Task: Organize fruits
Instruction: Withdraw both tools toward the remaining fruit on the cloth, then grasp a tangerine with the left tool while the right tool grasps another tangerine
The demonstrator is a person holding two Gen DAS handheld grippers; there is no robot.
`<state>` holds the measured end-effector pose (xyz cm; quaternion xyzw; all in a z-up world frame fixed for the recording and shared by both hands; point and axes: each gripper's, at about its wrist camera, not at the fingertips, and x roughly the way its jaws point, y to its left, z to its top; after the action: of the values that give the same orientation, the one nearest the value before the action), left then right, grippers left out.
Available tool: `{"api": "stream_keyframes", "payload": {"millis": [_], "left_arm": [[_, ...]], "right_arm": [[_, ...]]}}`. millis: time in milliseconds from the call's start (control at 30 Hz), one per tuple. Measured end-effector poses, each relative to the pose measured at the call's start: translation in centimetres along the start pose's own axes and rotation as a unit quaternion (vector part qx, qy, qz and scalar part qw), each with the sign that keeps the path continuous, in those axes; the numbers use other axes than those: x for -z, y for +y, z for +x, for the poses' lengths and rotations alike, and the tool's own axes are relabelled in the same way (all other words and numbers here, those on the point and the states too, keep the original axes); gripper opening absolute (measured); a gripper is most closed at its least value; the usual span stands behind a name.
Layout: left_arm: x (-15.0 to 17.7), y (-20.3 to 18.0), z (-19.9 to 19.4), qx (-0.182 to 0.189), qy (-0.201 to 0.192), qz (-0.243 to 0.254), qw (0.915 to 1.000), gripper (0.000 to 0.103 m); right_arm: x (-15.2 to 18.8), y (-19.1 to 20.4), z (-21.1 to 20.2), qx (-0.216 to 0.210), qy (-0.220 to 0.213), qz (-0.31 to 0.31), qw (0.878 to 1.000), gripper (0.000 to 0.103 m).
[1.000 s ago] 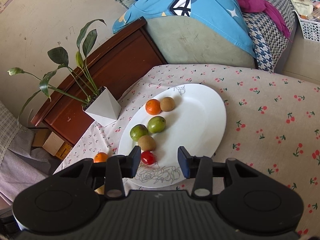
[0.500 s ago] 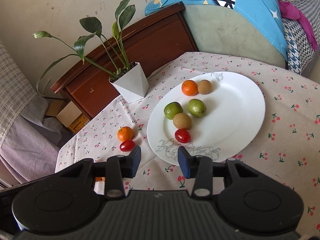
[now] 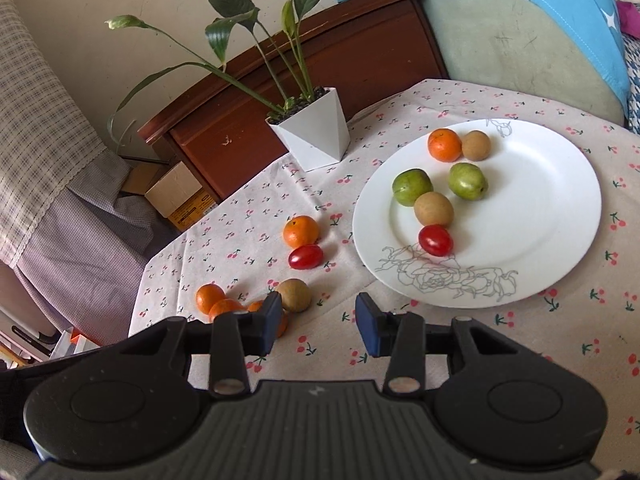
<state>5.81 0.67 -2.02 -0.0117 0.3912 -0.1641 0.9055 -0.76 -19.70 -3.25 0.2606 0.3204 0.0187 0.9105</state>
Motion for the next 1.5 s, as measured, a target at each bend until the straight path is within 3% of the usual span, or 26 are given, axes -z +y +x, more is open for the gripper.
{"api": "stream_keyframes", "payload": {"millis": [367,833,1067,1200,1300,1500], "left_arm": [[-0.4,1.9,0.5,-0.02,-0.016,-0.041,0.9988,0.057],[-1.4,2.4,2.7,0.021,-0.028,-0.122,0.9919,0.053],[-1.5,2.0,4.0,0.017,-0.016,-0.135,0.9906,0.052],[-1.5,1.5,4.5,0.012,-0.014,-0.123,0.9923,0.037],[-1.5,1.6,4.6,0.015,-0.014,-0.128,0.9915,0.035],[-1.4,1.7,4.6,0.019,-0.018,-0.132,0.9909,0.026]], "right_arm": [[1.7,2.7,2.7,-0.014,0.027,-0.057,0.998,0.042],[2.0,3.5,3.8,-0.001,0.007,-0.082,0.997,0.039],[2.0,3.7,4.0,0.003,-0.001,-0.09,0.996,0.039],[2.0,3.7,4.0,0.007,-0.003,-0.09,0.996,0.035],[2.0,3.6,4.0,0.001,-0.001,-0.087,0.996,0.029],[2.0,3.9,3.9,0.007,0.002,-0.097,0.995,0.029]]}}
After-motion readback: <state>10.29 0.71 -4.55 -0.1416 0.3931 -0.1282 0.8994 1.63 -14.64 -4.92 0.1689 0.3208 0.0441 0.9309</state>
